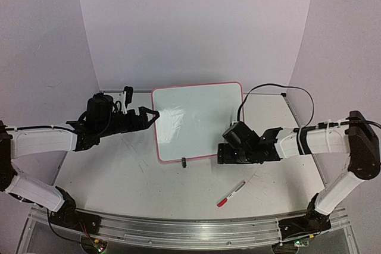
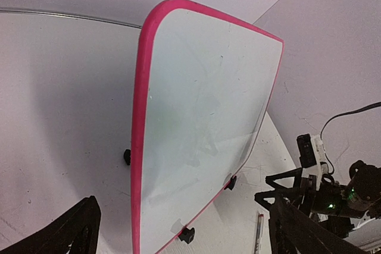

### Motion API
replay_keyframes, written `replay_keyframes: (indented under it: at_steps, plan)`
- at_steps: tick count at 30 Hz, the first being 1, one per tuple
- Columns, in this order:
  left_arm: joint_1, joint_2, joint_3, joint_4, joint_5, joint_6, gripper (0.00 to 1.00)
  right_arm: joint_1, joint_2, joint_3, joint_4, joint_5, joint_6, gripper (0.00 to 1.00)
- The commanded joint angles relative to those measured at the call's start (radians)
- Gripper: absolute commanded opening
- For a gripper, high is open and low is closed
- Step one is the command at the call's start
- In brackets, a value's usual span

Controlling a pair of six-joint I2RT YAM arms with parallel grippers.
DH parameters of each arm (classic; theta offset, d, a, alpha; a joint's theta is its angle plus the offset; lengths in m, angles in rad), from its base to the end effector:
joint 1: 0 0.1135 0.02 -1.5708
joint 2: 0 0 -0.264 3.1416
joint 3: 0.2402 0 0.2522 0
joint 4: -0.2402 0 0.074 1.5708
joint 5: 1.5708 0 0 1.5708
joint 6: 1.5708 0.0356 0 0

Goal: Write a sentence on the whiteboard
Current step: Pick up the whiteboard marker from the center of the board.

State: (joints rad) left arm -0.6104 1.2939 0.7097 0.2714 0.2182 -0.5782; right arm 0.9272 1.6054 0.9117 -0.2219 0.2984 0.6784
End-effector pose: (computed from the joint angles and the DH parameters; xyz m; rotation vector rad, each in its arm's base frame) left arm 0.2322 -0.1718 0.2489 0.1917 1.9979 -0.9967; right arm 0.2014 0.2510 0.1812 -0.1804 2.4547 0.3442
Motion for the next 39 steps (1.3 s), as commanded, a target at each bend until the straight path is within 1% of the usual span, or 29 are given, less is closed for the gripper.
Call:
replay_keyframes:
  at_steps: [1, 2, 3, 6, 8, 13, 17, 21, 23, 25, 27, 30, 32, 36, 39]
  plan:
    - [-0.010, -0.040, 0.013, 0.017, 0.035, -0.015, 0.99, 0.030, -0.056, 0.045, -0.323, -0.068, 0.495, 0.83]
    - [-0.013, -0.043, 0.012, 0.017, 0.034, -0.016, 0.99, 0.035, -0.044, 0.052, -0.394, -0.105, 0.622, 0.82]
    - [-0.014, -0.047, 0.009, 0.016, 0.031, -0.018, 1.00, 0.037, -0.022, 0.073, -0.428, -0.182, 0.699, 0.81]
    - [-0.017, -0.054, 0.004, 0.011, 0.029, -0.021, 0.99, 0.040, 0.105, 0.161, -0.558, -0.360, 0.786, 0.81]
    - [-0.019, -0.058, 0.001, 0.010, 0.029, -0.021, 0.99, 0.063, 0.161, 0.199, -0.572, -0.404, 0.799, 0.80]
    - [-0.025, -0.082, -0.007, 0.001, 0.030, -0.013, 0.99, 0.106, 0.191, 0.222, -0.551, -0.382, 0.843, 0.78]
    - [-0.026, -0.108, -0.017, -0.003, 0.018, -0.008, 0.99, 0.106, 0.155, 0.199, -0.557, -0.347, 0.875, 0.77]
    - [-0.027, -0.101, -0.019, -0.005, 0.020, 0.000, 0.99, 0.106, 0.109, 0.236, -0.603, -0.207, 0.842, 0.78]
    - [-0.027, -0.088, -0.014, -0.005, 0.026, 0.006, 0.99, 0.108, 0.087, 0.266, -0.667, -0.169, 0.849, 0.80]
    - [-0.028, -0.077, -0.008, -0.006, 0.034, 0.010, 0.99, 0.115, 0.067, 0.259, -0.703, -0.189, 0.867, 0.81]
    - [-0.027, -0.071, -0.002, -0.007, 0.040, 0.014, 0.99, 0.120, 0.043, 0.212, -0.694, -0.246, 0.892, 0.81]
    - [-0.027, -0.064, 0.008, -0.011, 0.043, 0.020, 0.99, 0.130, 0.003, 0.094, -0.612, -0.372, 0.953, 0.78]
    - [-0.028, -0.064, 0.013, -0.012, 0.048, 0.019, 0.99, 0.136, -0.009, 0.049, -0.562, -0.395, 0.983, 0.76]
    - [-0.028, -0.067, 0.019, -0.015, 0.061, 0.017, 0.99, 0.136, 0.007, 0.054, -0.524, -0.374, 1.006, 0.66]
    - [-0.028, -0.078, 0.021, -0.025, 0.071, 0.014, 1.00, 0.136, 0.041, 0.052, -0.486, -0.407, 1.027, 0.55]
